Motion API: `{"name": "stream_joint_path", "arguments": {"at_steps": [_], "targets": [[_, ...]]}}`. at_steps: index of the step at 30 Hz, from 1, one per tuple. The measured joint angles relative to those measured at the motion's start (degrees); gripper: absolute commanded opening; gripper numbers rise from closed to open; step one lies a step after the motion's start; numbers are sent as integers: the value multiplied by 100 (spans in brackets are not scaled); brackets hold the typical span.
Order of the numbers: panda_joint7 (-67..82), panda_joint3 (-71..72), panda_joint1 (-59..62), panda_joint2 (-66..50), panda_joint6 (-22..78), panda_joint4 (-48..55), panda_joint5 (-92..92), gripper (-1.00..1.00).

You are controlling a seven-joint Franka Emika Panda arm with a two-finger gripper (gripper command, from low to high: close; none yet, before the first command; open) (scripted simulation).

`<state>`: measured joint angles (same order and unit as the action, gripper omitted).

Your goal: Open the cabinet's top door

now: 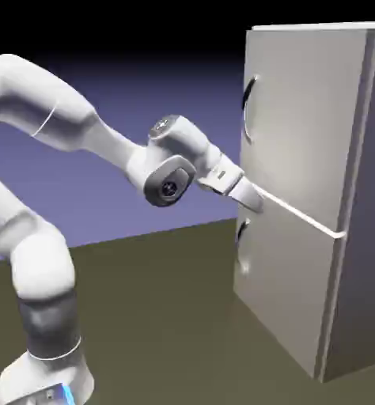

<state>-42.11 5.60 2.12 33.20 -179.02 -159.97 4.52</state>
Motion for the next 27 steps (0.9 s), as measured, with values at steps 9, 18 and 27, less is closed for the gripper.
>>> {"name": "stream_joint_path", "arguments": {"at_steps": [9,18,27], "targets": [[114,1869,938,180,-1672,343,1507,0],[221,3604,1809,347,-3224,661,2906,0],[390,3805,2281,-624,-3568,1326,2598,-100]]}}
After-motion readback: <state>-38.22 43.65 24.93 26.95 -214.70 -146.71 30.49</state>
